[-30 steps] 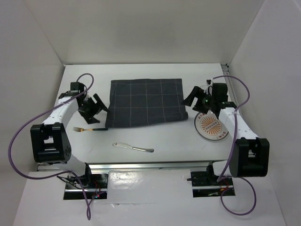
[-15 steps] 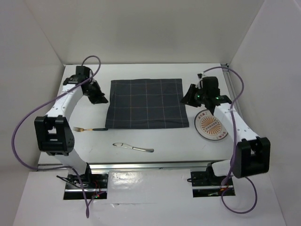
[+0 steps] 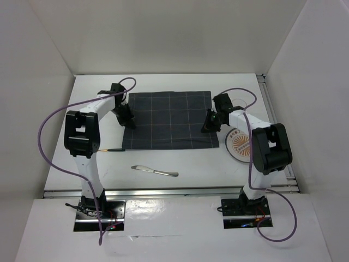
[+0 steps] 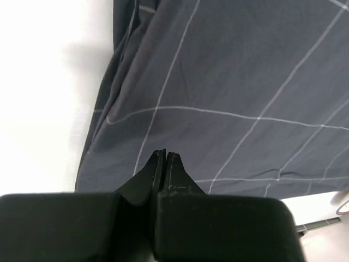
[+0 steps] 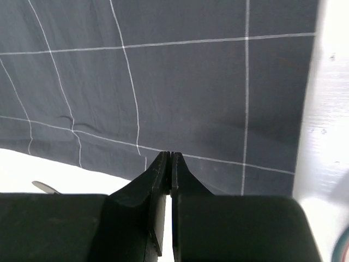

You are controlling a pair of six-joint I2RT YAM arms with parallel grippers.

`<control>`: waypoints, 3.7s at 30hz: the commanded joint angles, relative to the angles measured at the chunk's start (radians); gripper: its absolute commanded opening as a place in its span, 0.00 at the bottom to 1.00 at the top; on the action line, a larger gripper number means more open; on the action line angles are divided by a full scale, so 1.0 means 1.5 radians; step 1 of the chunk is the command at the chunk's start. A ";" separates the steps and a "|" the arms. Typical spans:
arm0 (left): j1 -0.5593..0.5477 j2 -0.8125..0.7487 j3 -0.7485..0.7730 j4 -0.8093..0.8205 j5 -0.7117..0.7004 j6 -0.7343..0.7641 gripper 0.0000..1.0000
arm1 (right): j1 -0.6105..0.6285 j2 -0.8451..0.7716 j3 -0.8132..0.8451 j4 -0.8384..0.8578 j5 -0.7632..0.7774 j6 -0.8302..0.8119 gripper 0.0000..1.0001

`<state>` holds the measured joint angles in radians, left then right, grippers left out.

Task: Set the dinner table for one person

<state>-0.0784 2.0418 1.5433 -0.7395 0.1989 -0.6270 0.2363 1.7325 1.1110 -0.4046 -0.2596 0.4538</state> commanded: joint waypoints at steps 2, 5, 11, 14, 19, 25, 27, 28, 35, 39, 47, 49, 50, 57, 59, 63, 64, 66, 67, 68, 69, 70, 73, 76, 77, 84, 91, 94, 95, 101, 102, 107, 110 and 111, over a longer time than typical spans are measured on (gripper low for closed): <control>-0.007 0.022 0.013 0.001 -0.018 0.016 0.00 | 0.018 0.014 0.017 0.017 0.051 0.027 0.05; -0.007 0.039 0.013 0.001 -0.018 0.016 0.00 | 0.018 0.021 -0.006 0.017 0.106 0.045 0.01; -0.027 0.077 0.031 -0.005 -0.024 0.016 0.00 | 0.024 0.035 -0.032 0.010 0.140 0.057 0.00; -0.034 0.077 0.031 -0.005 -0.024 0.016 0.00 | 0.024 0.029 -0.050 0.004 0.150 0.065 0.00; -0.034 0.077 0.024 -0.005 -0.024 0.016 0.00 | 0.024 0.016 -0.073 -0.002 0.174 0.065 0.00; -0.040 0.040 0.007 -0.012 -0.050 0.010 0.00 | 0.024 -0.015 -0.100 -0.022 0.212 0.065 0.00; -0.046 0.025 -0.009 -0.012 -0.056 0.010 0.00 | 0.024 -0.034 -0.109 -0.022 0.212 0.071 0.00; -0.046 0.024 -0.009 -0.012 -0.063 0.010 0.00 | 0.024 -0.041 -0.117 -0.022 0.212 0.071 0.00; -0.046 0.008 0.003 -0.033 -0.076 -0.003 0.00 | 0.024 -0.071 -0.092 -0.049 0.212 0.071 0.14; -0.052 -0.033 0.003 -0.051 -0.110 -0.019 0.07 | 0.024 -0.099 -0.038 -0.079 0.212 0.065 0.38; -0.052 -0.075 0.031 -0.079 -0.124 -0.027 0.28 | 0.024 -0.186 0.021 -0.125 0.219 0.081 0.66; -0.052 -0.090 0.038 -0.091 -0.132 -0.021 0.28 | 0.008 -0.223 0.015 -0.140 0.225 0.093 0.70; -0.052 -0.107 0.045 -0.091 -0.139 -0.021 0.30 | -0.010 -0.240 0.001 -0.147 0.225 0.099 0.70; -0.052 -0.208 0.042 -0.055 -0.098 0.023 0.49 | -0.181 -0.424 -0.146 -0.169 0.100 0.172 0.79; -0.052 -0.252 0.021 -0.032 -0.079 0.029 0.55 | -0.216 -0.491 -0.182 -0.186 0.066 0.200 0.83; -0.065 -0.271 0.017 0.013 0.012 0.070 0.79 | -0.270 -0.565 -0.235 -0.227 0.073 0.236 1.00; -0.071 -0.271 0.026 0.007 0.020 0.080 0.79 | -0.283 -0.572 -0.244 -0.236 0.073 0.236 1.00; -0.090 -0.255 0.043 -0.005 0.020 0.096 0.81 | -0.315 -0.588 -0.251 -0.243 0.043 0.236 1.00; -0.096 -0.255 0.051 -0.012 0.013 0.096 0.81 | -0.344 -0.588 -0.259 -0.251 0.022 0.236 1.00; -0.096 -0.255 0.051 -0.012 0.013 0.102 0.81 | -0.356 -0.598 -0.259 -0.258 0.014 0.246 1.00; -0.102 -0.255 0.051 -0.012 0.007 0.102 0.81 | -0.362 -0.613 -0.267 -0.258 0.014 0.259 1.00; -0.102 -0.255 0.051 -0.012 0.006 0.110 0.81 | -0.362 -0.622 -0.277 -0.258 0.006 0.269 1.00; -0.102 -0.255 0.045 -0.012 0.021 0.118 0.81 | -0.362 -0.670 -0.305 -0.258 -0.009 0.314 1.00; -0.102 -0.255 0.038 -0.012 0.044 0.124 0.79 | -0.362 -0.722 -0.340 -0.265 -0.021 0.362 0.97; -0.102 -0.255 0.031 -0.012 0.044 0.124 0.79 | -0.362 -0.736 -0.349 -0.265 -0.031 0.374 0.97; -0.102 -0.261 0.010 -0.012 0.071 0.124 0.79 | -0.362 -0.833 -0.400 -0.284 -0.019 0.452 0.96; -0.102 -0.261 0.010 -0.018 0.059 0.117 0.79 | -0.362 -0.798 -0.408 -0.301 0.028 0.488 0.93; -0.102 -0.254 0.017 -0.024 0.052 0.117 0.79 | -0.362 -0.766 -0.414 -0.287 0.053 0.502 0.90; -0.102 -0.254 0.017 -0.024 0.051 0.117 0.79 | -0.362 -0.754 -0.422 -0.279 0.062 0.511 0.90; -0.102 -0.225 0.037 -0.044 0.051 0.117 0.78 | -0.362 -0.685 -0.457 -0.179 0.068 0.540 0.90; -0.102 -0.225 0.037 -0.044 0.051 0.117 0.78 | -0.362 -0.685 -0.469 -0.164 0.068 0.540 0.90; -0.108 -0.225 0.043 -0.044 0.052 0.117 0.78 | -0.362 -0.663 -0.515 -0.066 0.061 0.555 0.79; -0.108 -0.225 0.043 -0.044 0.051 0.117 0.78 | -0.362 -0.641 -0.540 -0.009 0.053 0.573 0.76; -0.108 -0.225 0.043 -0.044 0.051 0.117 0.78 | -0.362 -0.630 -0.548 0.007 0.053 0.573 0.76</control>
<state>-0.2363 1.7065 1.5673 -0.8040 0.2733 -0.4698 -0.3038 0.7582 0.3149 -0.5392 -0.1879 1.2793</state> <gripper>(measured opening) 0.784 0.761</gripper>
